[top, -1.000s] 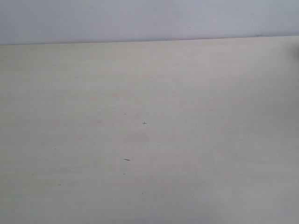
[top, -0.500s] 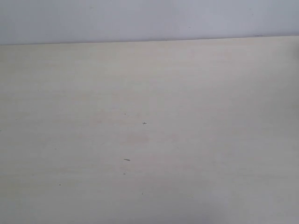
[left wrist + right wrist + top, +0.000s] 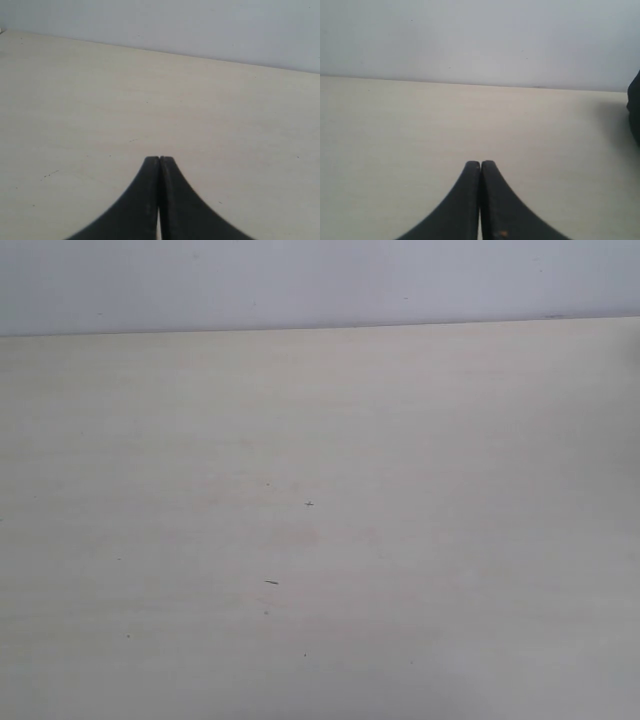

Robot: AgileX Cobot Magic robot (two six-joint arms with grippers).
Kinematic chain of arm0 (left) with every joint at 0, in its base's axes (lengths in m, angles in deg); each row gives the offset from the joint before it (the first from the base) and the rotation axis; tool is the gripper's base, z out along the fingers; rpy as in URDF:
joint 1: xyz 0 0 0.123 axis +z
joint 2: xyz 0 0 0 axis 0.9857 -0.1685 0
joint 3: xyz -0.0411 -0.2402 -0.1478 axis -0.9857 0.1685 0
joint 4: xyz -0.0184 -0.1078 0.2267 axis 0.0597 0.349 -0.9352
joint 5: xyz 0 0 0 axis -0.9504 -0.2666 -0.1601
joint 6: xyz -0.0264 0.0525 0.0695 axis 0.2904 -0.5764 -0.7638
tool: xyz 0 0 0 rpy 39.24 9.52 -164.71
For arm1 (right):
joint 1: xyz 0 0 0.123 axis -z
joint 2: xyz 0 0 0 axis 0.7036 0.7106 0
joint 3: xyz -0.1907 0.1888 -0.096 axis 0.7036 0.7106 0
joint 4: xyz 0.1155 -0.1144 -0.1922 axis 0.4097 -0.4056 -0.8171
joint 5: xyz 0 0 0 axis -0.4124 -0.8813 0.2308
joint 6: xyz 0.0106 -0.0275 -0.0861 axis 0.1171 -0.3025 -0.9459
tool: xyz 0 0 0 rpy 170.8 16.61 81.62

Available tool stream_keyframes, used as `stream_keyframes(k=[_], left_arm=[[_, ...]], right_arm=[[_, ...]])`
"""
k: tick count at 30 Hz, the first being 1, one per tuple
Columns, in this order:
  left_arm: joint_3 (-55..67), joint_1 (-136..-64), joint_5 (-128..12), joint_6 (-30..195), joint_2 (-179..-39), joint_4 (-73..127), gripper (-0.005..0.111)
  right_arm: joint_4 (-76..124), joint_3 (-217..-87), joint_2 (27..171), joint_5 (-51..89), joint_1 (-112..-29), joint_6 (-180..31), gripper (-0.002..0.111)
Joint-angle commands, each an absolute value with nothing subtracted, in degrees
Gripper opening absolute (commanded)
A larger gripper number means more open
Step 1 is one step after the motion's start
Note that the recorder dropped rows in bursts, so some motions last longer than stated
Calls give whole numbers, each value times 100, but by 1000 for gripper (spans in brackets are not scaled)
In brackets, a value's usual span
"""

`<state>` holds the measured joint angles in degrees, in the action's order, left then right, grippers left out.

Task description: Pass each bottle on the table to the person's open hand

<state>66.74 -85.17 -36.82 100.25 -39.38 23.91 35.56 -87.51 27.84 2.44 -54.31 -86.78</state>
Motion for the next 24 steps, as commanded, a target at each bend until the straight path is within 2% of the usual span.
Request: stream_keyframes(k=[1,5,24], left_arm=[[6672,-8506,-3696,10050,-3902,2432,0],[6672,-8506,-3696,10050,-3902,2432,0],[6672,-8506,-3696,10050,-3902,2432,0]], right_arm=[[3512,-8725,2746,267,-5404,-8699,0],[3424,-8725,2746,254,-5404,-9292,0],[3424,-8725,2746,268,-5404,-9281,0]])
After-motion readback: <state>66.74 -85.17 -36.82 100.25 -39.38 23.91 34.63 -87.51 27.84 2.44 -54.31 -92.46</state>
